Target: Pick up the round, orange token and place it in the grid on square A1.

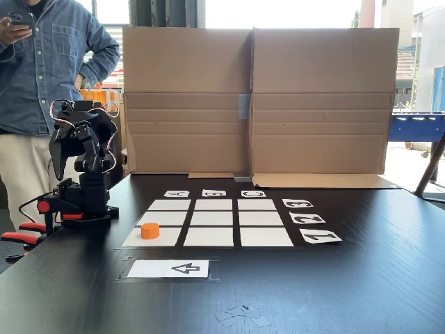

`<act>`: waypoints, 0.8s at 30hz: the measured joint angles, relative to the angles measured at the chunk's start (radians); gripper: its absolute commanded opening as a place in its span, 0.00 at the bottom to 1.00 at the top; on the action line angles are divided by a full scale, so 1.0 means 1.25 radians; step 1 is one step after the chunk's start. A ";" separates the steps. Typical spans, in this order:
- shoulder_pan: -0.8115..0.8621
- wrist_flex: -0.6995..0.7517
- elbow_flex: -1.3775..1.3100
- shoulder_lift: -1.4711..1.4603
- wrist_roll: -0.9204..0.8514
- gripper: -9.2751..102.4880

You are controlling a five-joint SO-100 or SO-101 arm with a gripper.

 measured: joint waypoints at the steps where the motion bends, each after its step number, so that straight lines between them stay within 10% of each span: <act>1: 0.004 -0.001 0.015 0.013 0.000 0.22; 24: 0.076 -0.117 0.353 0.243 0.000 0.15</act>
